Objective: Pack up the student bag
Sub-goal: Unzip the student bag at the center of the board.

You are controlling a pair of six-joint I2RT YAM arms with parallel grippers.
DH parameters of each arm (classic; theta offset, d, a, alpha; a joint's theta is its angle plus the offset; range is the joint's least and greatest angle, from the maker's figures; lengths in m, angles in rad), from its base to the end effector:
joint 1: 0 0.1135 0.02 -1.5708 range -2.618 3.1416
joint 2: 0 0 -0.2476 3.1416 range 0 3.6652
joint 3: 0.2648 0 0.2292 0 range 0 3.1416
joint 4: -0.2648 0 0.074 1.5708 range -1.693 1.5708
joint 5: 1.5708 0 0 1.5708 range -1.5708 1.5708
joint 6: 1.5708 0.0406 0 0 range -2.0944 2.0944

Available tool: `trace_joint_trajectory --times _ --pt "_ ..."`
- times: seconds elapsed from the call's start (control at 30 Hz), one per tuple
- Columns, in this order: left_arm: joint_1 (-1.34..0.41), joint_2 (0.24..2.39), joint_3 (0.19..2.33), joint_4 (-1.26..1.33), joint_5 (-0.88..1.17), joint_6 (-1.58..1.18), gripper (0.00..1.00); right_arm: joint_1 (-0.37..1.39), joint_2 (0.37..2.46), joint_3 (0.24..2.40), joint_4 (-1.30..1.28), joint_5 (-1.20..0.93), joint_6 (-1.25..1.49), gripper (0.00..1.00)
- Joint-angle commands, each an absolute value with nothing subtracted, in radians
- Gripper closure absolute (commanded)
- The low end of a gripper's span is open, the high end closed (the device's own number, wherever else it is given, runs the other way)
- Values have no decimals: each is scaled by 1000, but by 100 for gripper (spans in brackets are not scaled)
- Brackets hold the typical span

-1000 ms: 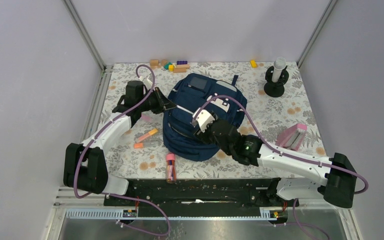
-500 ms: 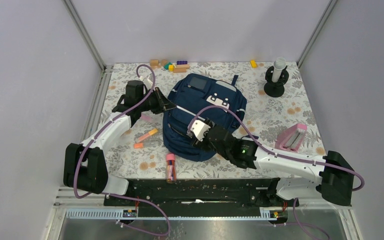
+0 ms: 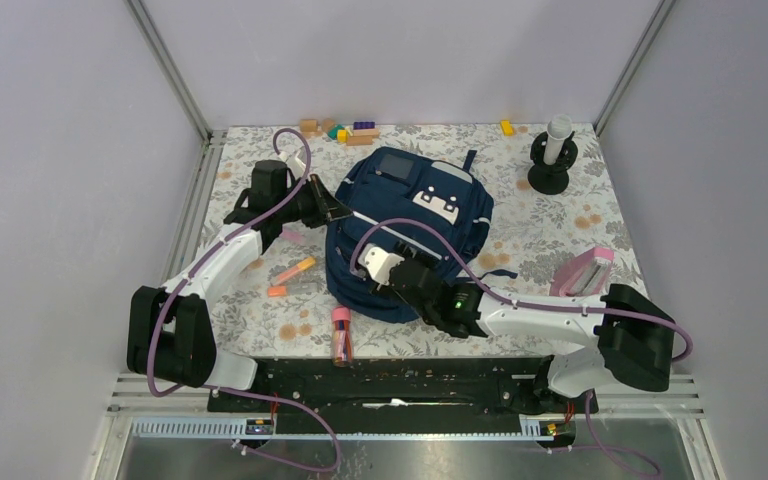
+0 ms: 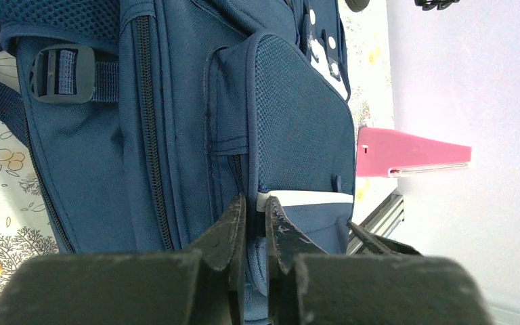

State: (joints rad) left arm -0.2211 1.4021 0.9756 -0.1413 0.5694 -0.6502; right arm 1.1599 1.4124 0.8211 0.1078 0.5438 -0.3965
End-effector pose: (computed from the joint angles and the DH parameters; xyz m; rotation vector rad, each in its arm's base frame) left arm 0.2839 -0.0862 0.2625 -0.1245 2.2430 -1.1017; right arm 0.1368 0.2614 0.2339 -1.1366 1.6219 -0.0656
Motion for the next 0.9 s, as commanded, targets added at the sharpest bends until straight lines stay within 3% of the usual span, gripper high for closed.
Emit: trace_joint_trajectory --times 0.0,0.33,0.63,0.73,0.77,0.87 --pt "-210 1382 1039 -106 603 -640 100 1166 1399 850 204 772 -419 28" --pt "-209 1381 1040 -117 597 -632 100 1132 1453 798 301 820 -478 32" --pt "-210 1375 1043 -135 566 -611 100 1128 1369 811 304 813 -492 100" --pt "-211 1365 1045 -152 536 -590 100 1106 1327 862 234 755 -478 100" --pt "-215 1359 1046 -160 523 -579 96 1094 1318 886 193 726 -465 100" --pt "-248 1334 1062 -222 442 -515 54 1061 1313 975 65 662 -424 100"
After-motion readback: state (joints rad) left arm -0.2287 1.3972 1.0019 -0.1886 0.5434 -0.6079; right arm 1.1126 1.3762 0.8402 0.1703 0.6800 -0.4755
